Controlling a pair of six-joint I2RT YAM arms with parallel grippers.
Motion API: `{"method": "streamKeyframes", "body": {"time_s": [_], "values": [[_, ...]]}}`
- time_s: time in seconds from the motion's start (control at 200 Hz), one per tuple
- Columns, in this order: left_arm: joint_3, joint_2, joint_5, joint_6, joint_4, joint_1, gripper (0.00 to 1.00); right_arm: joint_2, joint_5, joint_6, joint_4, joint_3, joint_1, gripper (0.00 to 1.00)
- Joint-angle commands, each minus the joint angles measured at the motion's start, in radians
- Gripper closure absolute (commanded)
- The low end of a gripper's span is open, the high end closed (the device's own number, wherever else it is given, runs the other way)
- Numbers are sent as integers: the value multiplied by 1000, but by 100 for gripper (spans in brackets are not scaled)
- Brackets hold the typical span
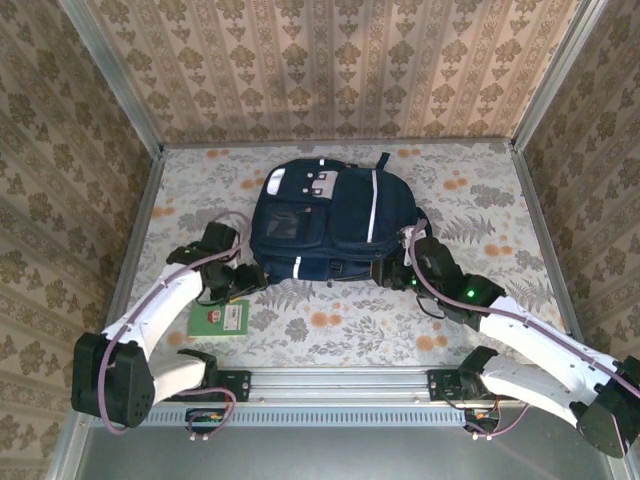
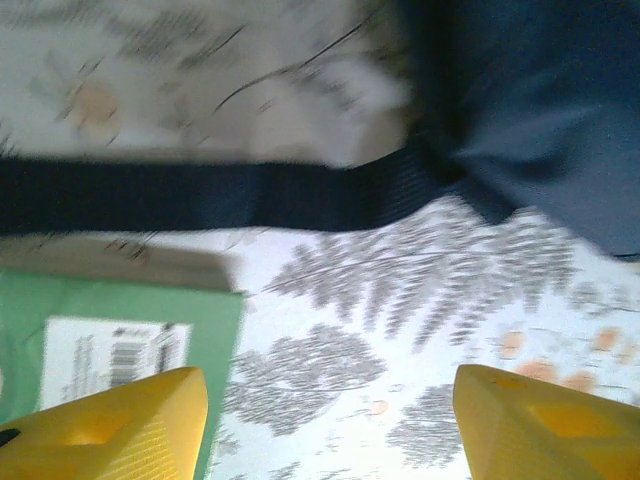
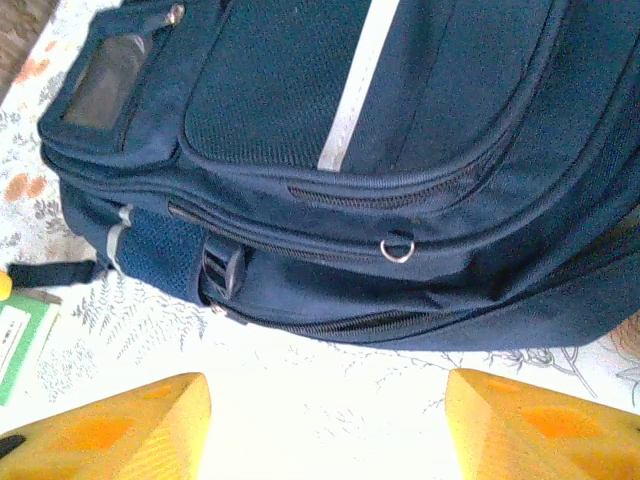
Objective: Pack books, pencil case, and school supplies into a backpack
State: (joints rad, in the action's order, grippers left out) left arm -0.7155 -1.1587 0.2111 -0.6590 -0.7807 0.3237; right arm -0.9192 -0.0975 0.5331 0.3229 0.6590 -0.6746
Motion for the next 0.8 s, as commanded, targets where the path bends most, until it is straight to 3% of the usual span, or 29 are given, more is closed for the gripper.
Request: {"method": "streamKeyframes", "body": {"time_s": [0.0, 0.195, 0.365, 0.485, 0.63, 0.705, 0.795], "values": [[62, 1, -60, -45, 26, -5, 33, -13, -44, 0, 58, 33, -10, 35], [135, -75, -7, -57, 118, 21, 33, -71, 20, 9, 56, 52, -14, 33], [134, -135, 56, -89, 214, 125, 33, -97, 61, -4, 39, 56, -40, 31], [110, -177, 195, -129, 318, 211, 35, -133, 94, -8, 32, 62, -49, 30], [32, -167, 269, -127, 302, 291, 35, -177, 157, -24, 36, 78, -52, 29], [9, -115, 261, -116, 256, 291, 34, -196, 199, -38, 36, 91, -58, 29], [-12, -37, 169, -88, 163, 260, 34, -222, 241, -46, 36, 107, -71, 29]]}}
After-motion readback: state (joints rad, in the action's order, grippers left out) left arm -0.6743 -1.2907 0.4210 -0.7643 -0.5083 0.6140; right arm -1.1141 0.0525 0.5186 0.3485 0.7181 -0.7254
